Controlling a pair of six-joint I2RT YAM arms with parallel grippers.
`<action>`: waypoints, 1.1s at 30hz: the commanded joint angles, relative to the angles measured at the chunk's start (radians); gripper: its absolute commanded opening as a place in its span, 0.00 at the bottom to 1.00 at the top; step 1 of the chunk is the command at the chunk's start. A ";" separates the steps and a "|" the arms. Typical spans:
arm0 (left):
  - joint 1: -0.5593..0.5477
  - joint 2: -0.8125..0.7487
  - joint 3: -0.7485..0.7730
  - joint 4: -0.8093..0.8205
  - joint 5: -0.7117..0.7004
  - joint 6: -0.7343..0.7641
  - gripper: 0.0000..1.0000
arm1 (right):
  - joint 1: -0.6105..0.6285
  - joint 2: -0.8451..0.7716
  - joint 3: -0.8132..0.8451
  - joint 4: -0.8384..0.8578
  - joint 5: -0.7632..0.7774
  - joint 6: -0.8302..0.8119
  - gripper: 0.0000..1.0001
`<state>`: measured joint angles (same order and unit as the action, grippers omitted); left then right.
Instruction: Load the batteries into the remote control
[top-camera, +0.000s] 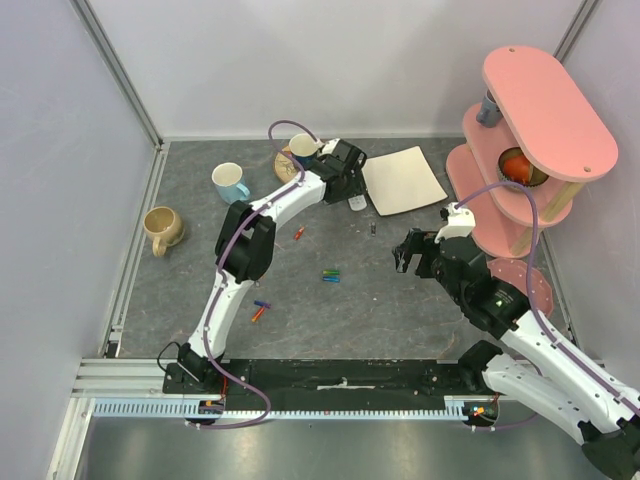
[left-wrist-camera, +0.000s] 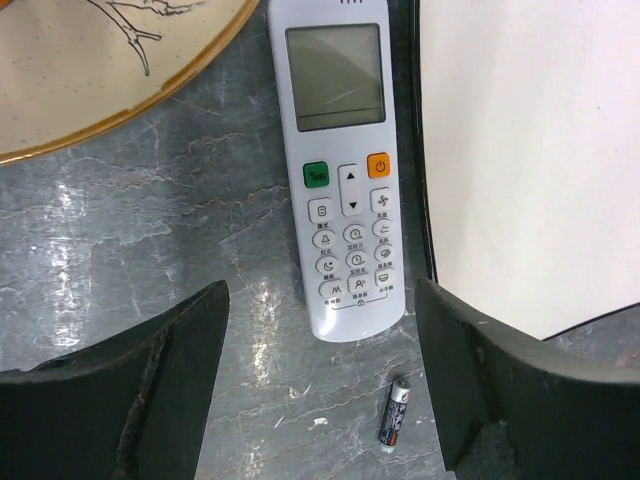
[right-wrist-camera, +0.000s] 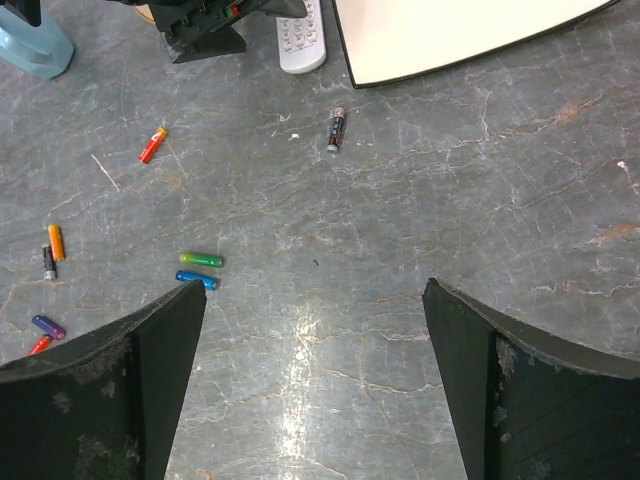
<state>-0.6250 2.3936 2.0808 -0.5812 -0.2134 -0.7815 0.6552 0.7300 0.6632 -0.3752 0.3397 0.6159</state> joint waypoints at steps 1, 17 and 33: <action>-0.007 0.041 0.050 0.024 0.017 -0.042 0.81 | 0.000 0.003 -0.005 0.021 -0.002 0.016 0.98; -0.021 0.137 0.166 -0.051 -0.004 0.014 0.74 | -0.002 0.006 -0.002 0.021 0.005 0.004 0.98; -0.016 0.138 0.119 -0.112 -0.034 0.065 0.48 | 0.000 0.008 -0.007 0.021 0.004 0.013 0.98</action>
<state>-0.6411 2.5267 2.2288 -0.6491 -0.2157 -0.7525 0.6552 0.7425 0.6594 -0.3752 0.3382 0.6178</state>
